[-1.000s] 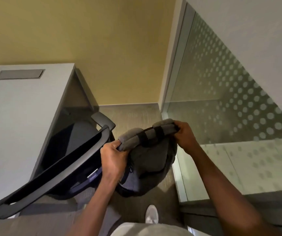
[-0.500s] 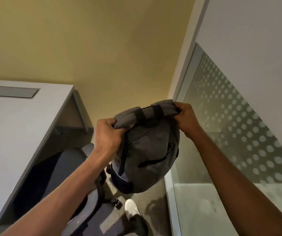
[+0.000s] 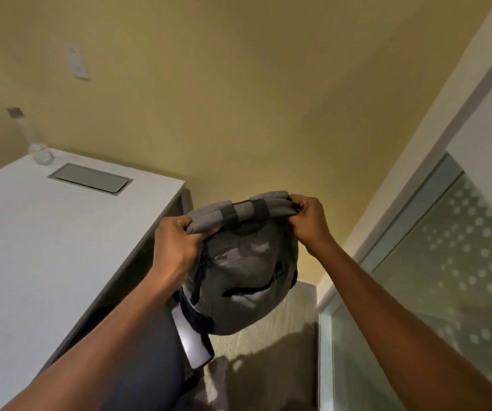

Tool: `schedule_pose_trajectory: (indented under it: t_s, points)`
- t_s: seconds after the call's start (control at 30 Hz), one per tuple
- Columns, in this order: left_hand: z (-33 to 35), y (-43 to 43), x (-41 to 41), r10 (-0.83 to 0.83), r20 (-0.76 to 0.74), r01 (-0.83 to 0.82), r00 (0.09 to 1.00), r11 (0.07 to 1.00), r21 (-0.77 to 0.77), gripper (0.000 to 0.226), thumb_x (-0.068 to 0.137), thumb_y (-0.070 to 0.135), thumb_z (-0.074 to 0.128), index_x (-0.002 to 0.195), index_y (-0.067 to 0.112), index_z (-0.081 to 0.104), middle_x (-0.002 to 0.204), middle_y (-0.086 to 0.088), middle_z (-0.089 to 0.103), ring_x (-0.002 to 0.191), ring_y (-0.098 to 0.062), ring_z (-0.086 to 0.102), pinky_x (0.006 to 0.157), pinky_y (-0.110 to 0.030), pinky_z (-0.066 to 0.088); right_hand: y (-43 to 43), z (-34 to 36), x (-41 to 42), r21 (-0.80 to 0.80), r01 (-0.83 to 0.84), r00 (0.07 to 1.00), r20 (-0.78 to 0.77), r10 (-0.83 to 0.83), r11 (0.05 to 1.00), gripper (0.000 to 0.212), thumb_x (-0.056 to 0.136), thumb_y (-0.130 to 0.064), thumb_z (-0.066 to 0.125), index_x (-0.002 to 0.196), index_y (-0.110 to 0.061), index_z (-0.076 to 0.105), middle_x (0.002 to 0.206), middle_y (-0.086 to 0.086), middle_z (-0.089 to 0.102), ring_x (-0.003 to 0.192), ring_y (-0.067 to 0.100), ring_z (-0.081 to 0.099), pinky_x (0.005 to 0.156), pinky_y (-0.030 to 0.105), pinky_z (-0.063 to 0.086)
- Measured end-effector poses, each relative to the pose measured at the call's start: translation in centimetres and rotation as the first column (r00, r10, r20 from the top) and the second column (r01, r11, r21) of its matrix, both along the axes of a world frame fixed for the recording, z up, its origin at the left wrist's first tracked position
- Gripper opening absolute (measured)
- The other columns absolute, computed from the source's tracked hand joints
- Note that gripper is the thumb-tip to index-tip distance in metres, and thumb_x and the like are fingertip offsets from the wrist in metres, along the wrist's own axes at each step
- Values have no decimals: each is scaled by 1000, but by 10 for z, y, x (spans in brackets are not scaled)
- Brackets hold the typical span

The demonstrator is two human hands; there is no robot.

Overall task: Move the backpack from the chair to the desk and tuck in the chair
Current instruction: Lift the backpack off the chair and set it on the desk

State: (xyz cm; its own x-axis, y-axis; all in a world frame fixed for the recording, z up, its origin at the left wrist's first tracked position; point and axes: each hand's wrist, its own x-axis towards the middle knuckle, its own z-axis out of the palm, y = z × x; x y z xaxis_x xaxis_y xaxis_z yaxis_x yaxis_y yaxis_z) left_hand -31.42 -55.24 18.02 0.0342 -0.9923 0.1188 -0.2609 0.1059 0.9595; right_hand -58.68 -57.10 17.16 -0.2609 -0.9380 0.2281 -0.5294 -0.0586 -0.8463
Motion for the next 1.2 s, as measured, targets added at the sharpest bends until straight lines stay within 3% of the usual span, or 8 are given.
schedule_pose_trajectory:
  t_s: [0.1,0.2,0.33,0.43,0.57,0.73,0.93,1.2]
  points:
    - [12,-42,21,91,159,-86,983,996,-36,21,85,31,85,69,18,80,66,-2,76,65,-16,73,49,-32,54,-48,4,26,-19,-23,999,36,24,1000,42,84,16,56,110,-3,83,104,15,82,103,31,76,90,56,62]
    - [19,-86,43,155,368,-126,917,987,-102,11,88,27,80,82,19,81,70,2,71,67,-18,70,52,-26,47,-94,3,53,-15,-44,998,42,45,999,44,82,14,54,106,-7,84,99,11,83,99,27,77,85,52,63]
    - [23,-153,84,251,754,-197,607,967,-163,11,91,18,65,84,13,71,79,-15,70,72,-41,66,62,-39,51,-165,5,98,24,-75,997,37,74,997,42,83,9,55,105,-13,84,98,8,83,96,27,77,82,49,63]
    - [24,-240,111,324,718,-346,616,930,-123,13,92,11,64,80,11,69,74,-12,64,62,-31,59,60,-36,51,-264,-1,131,77,-143,989,35,141,987,41,84,9,56,105,-15,83,95,6,82,91,28,76,77,46,62]
    - [28,-276,128,344,698,-374,628,920,-117,17,90,2,63,78,11,71,75,-13,64,68,-35,59,65,-37,51,-287,2,150,80,-101,994,37,98,992,41,85,8,58,107,-16,83,94,3,82,87,26,75,72,38,58]
    - [40,-358,150,352,702,-418,619,904,-85,20,88,-5,60,82,8,75,76,-14,66,58,-19,52,64,-35,46,-362,-4,178,42,-135,984,123,129,990,41,88,6,61,114,-17,83,101,2,83,91,21,76,76,35,62]
    - [50,-451,178,345,726,-442,595,895,-62,16,94,-2,61,88,3,76,83,-18,69,69,-29,60,61,-31,44,-433,-14,217,30,-149,968,209,140,988,31,96,0,64,119,-14,79,111,2,81,100,21,76,89,36,64]
    - [43,-531,188,407,733,-508,545,856,-97,28,95,-10,48,98,-2,75,97,-26,71,83,-39,65,74,-44,55,-491,-25,246,96,-207,941,293,171,974,30,95,2,68,121,-11,77,115,5,79,107,24,76,97,38,64]
